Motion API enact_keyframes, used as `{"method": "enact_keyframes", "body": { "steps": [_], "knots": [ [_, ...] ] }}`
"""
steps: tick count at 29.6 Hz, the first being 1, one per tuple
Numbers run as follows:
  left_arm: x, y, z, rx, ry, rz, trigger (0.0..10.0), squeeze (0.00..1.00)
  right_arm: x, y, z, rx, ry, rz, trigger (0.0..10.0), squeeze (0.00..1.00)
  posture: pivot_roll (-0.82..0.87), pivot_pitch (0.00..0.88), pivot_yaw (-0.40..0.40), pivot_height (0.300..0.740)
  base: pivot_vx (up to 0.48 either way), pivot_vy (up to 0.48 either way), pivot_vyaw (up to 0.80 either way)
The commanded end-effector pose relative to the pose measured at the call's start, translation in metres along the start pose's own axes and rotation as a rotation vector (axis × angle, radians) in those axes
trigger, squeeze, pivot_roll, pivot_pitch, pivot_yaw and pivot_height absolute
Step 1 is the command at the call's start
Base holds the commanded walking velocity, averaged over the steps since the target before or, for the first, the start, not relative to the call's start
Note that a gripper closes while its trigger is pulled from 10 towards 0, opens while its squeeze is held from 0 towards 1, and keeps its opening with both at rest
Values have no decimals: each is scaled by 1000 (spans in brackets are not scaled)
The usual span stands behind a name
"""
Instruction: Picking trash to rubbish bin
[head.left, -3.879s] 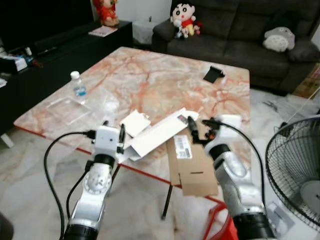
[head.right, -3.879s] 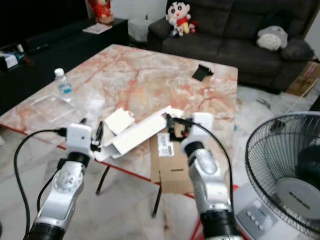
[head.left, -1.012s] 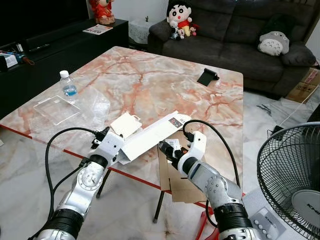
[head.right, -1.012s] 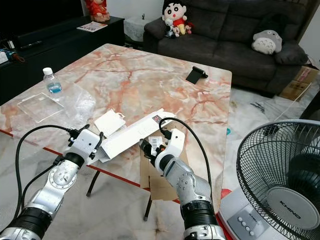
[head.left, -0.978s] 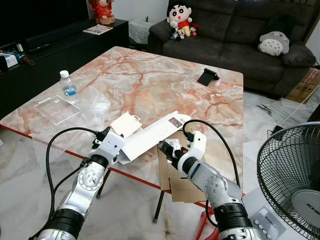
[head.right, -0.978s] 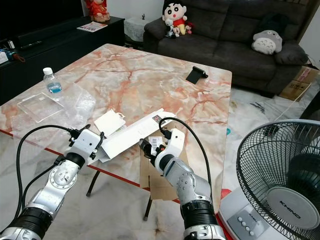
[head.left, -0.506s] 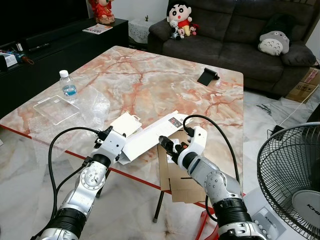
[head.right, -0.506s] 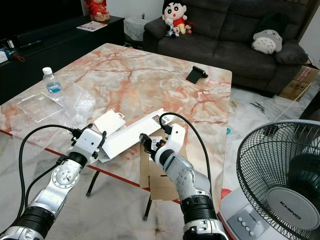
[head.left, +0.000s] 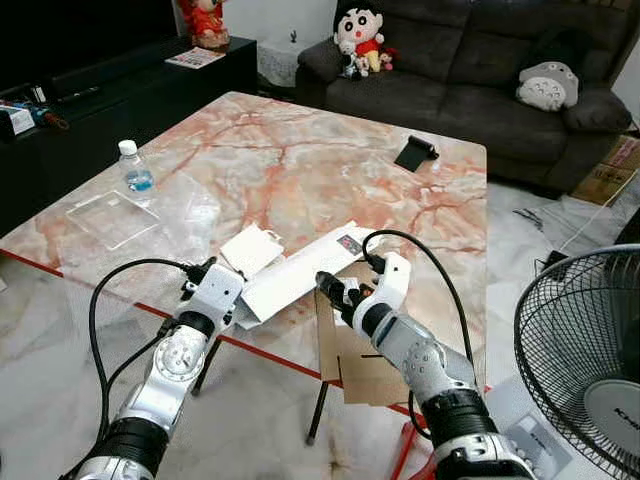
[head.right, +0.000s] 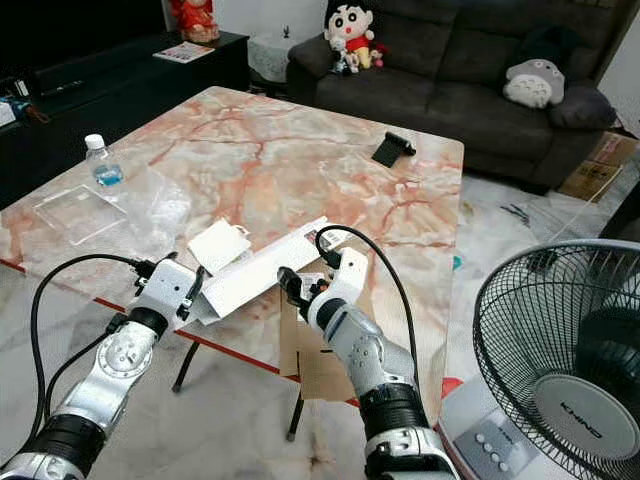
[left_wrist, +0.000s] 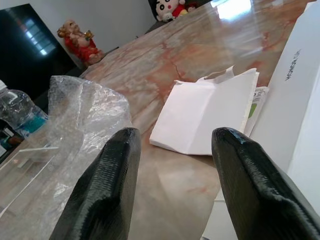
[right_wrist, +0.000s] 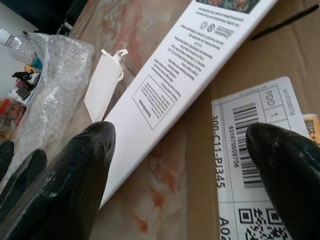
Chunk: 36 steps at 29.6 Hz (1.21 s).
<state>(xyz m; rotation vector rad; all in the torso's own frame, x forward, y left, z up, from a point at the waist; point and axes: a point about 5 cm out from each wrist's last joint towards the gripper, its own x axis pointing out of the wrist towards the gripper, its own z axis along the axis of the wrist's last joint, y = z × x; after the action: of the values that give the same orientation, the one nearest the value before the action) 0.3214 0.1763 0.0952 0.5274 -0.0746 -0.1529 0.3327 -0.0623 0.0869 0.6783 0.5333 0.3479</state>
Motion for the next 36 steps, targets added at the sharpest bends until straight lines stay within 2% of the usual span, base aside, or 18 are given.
{"method": "enact_keyframes", "body": {
  "steps": [1,7,11,20,27,36],
  "knots": [
    [3,1,2,-12,-2,7,10000,0,12,40,3,3,-14,105,10000,0,-26,0,-96,740,0,0,0],
    [4,-3,0,-31,12,-14,10000,0,15,43,3,2,-15,118,10000,0,-25,0,-95,740,0,0,0],
    [2,-6,-6,-129,38,15,10000,0,18,46,0,-13,-5,127,10000,0,-24,0,-95,740,0,0,0],
    [-1,-5,-12,-218,50,57,10000,0,25,53,-2,-30,4,150,10000,0,-19,0,-96,740,0,0,0],
    [-1,-10,-12,-232,50,29,10000,0,30,63,-5,-44,16,172,10000,0,-9,0,-97,740,0,0,0],
    [2,-17,-7,-239,37,1,10000,0,35,67,-15,-76,60,175,10000,0,-5,0,-104,740,0,0,0]
  ]
}}
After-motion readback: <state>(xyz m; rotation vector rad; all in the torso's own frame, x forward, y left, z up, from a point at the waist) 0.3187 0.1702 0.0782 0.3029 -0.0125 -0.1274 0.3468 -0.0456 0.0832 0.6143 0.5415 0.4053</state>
